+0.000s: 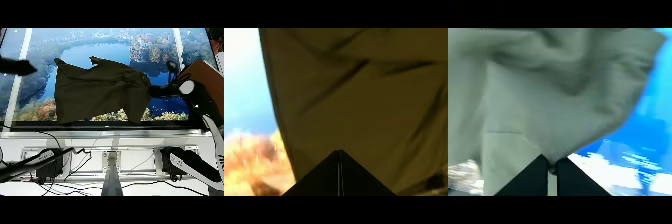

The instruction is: Fold the clothes and pants, and hang the long-sleeved shirts on hangers.

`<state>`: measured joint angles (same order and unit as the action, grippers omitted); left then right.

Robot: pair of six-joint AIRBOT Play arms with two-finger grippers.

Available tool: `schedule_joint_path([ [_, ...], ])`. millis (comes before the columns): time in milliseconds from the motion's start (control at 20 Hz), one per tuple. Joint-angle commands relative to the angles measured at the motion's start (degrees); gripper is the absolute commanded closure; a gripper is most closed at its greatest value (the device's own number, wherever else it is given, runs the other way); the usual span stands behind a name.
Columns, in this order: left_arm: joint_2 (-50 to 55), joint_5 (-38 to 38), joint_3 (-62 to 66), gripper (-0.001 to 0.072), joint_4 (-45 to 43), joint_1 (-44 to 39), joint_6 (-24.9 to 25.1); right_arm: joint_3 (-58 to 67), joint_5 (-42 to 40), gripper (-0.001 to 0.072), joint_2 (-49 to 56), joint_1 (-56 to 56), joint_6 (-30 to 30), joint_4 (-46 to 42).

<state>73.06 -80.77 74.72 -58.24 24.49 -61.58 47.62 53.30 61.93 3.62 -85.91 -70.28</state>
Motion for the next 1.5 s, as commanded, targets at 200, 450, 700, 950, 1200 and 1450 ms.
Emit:
schedule_joint_path([
  [200,1.05,-3.72,-28.65,0.0325,0.35,10.45,5.57,3.04,4.70,0.0694,-2.12,-2.12,0.07,-6.43],
  [450,1.62,4.70,-40.41,0.0182,0.37,10.43,7.67,3.04,4.17,0.0694,-2.12,-2.12,0.04,-6.40],
  [700,1.62,9.01,-45.62,0.0242,1.84,7.87,7.82,3.04,4.13,0.0694,-2.12,-2.12,0.04,-6.40],
  [950,1.62,9.27,-45.83,0.0373,1.68,1.09,7.85,3.04,4.11,0.0694,-2.12,-2.12,0.04,-6.36],
  [1200,1.49,7.65,-43.12,0.0693,11.10,-2.91,14.84,3.58,3.85,0.0694,-2.34,-2.12,0.24,-6.47],
  [1450,-0.68,1.53,-17.88,0.0694,18.51,-2.84,14.08,15.23,4.50,0.0694,-2.38,-2.12,4.96,-6.45],
])
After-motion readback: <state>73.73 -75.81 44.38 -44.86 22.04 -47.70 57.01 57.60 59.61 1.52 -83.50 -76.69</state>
